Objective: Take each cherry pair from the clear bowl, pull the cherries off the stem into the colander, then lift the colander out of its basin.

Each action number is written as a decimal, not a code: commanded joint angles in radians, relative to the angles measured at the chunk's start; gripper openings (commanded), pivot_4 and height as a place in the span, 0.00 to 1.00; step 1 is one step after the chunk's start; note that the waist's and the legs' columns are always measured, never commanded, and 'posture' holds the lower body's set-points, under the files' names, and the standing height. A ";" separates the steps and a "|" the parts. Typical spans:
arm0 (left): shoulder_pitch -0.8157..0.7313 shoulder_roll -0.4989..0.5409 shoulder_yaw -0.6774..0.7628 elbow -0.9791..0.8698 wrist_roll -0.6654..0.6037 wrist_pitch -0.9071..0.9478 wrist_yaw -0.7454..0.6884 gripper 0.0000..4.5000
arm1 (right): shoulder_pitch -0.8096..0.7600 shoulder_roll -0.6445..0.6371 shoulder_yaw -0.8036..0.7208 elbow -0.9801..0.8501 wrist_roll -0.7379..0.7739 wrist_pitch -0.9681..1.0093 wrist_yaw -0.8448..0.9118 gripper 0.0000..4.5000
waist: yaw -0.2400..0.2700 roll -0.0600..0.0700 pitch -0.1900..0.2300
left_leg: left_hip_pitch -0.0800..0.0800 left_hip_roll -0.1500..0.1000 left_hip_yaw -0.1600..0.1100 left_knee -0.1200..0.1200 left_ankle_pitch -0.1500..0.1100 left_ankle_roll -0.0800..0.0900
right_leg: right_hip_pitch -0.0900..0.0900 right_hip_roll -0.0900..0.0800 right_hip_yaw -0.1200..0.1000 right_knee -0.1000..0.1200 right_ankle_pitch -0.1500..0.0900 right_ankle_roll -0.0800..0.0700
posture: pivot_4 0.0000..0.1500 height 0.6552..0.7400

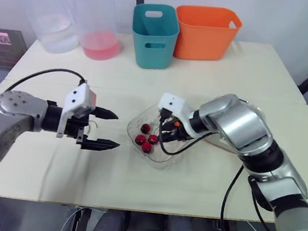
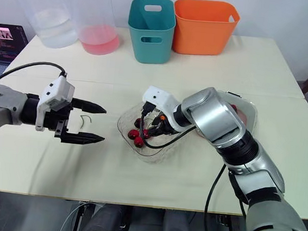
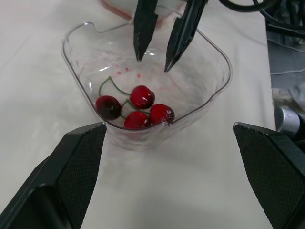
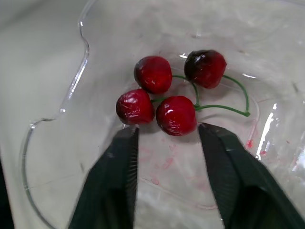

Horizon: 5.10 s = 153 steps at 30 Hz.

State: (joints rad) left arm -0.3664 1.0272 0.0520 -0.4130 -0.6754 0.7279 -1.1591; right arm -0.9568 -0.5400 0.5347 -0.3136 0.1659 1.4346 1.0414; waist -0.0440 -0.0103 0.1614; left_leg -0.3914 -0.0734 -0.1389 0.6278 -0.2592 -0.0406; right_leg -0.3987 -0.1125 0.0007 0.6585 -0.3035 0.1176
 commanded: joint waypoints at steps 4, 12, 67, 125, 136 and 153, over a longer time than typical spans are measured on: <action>-0.010 0.002 0.028 -0.030 -0.013 -0.003 0.006 1.00 | 0.001 -0.002 0.070 0.004 0.024 -0.116 -0.071 0.47 | 0.000 0.000 0.000 | 0.000 0.000 0.000 0.000 0.000 0.000 | 0.000 0.000 0.000 0.000 0.000 0.000 | 1.00 0.99; -0.011 -0.002 0.034 -0.037 -0.022 0.005 0.016 1.00 | -0.003 0.000 0.132 0.086 0.000 -0.234 -0.108 0.47 | 0.000 0.000 0.000 | 0.000 0.000 0.000 0.000 0.000 0.000 | 0.000 0.000 0.000 0.000 0.000 0.000 | 1.00 0.99; -0.695 -0.340 -0.030 0.587 -0.087 0.110 0.000 1.00 | 0.037 -0.213 -0.275 0.312 -0.458 -2.156 -0.293 0.15 | -0.002 -0.001 0.000 | 0.000 -0.003 0.002 0.003 0.002 -0.004 | 0.000 0.001 -0.001 0.002 0.000 0.001 | 1.00 0.99; -0.716 -0.520 0.015 0.564 -0.035 0.087 -0.103 0.00 | 0.186 0.007 -0.657 -0.032 1.230 -0.317 -0.731 0.99 | 0.001 -0.001 0.000 | 0.000 -0.001 0.000 0.003 0.002 -0.003 | 0.001 -0.001 -0.001 0.003 0.000 0.000 | 1.00 0.99; -0.712 -0.529 0.016 0.538 -0.043 0.099 -0.101 0.00 | 0.172 0.048 -0.620 -0.014 1.179 -0.340 -0.767 0.99 | -0.001 -0.001 0.000 | 0.000 -0.001 0.000 0.004 0.002 -0.003 | 0.000 0.000 -0.001 0.004 0.000 0.001 | 1.00 0.99; -0.701 -0.521 0.015 0.527 -0.059 0.108 -0.095 0.00 | 0.207 0.046 -0.596 -0.044 1.108 -0.341 -0.727 0.18 | -0.001 -0.001 0.000 | 0.000 -0.001 0.000 0.003 0.002 -0.003 | 0.000 0.000 -0.001 0.004 0.000 0.001 | 1.00 0.99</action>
State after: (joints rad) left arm -1.0601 0.4976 0.0521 0.1475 -0.7108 0.8406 -1.2572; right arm -0.7491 -0.4901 -0.0592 -0.3252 1.2771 1.1044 0.3001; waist -0.0455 -0.0113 0.1619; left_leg -0.3914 -0.0743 -0.1388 0.6312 -0.2571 -0.0439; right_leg -0.3984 -0.1128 -0.0005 0.6629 -0.3035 0.1182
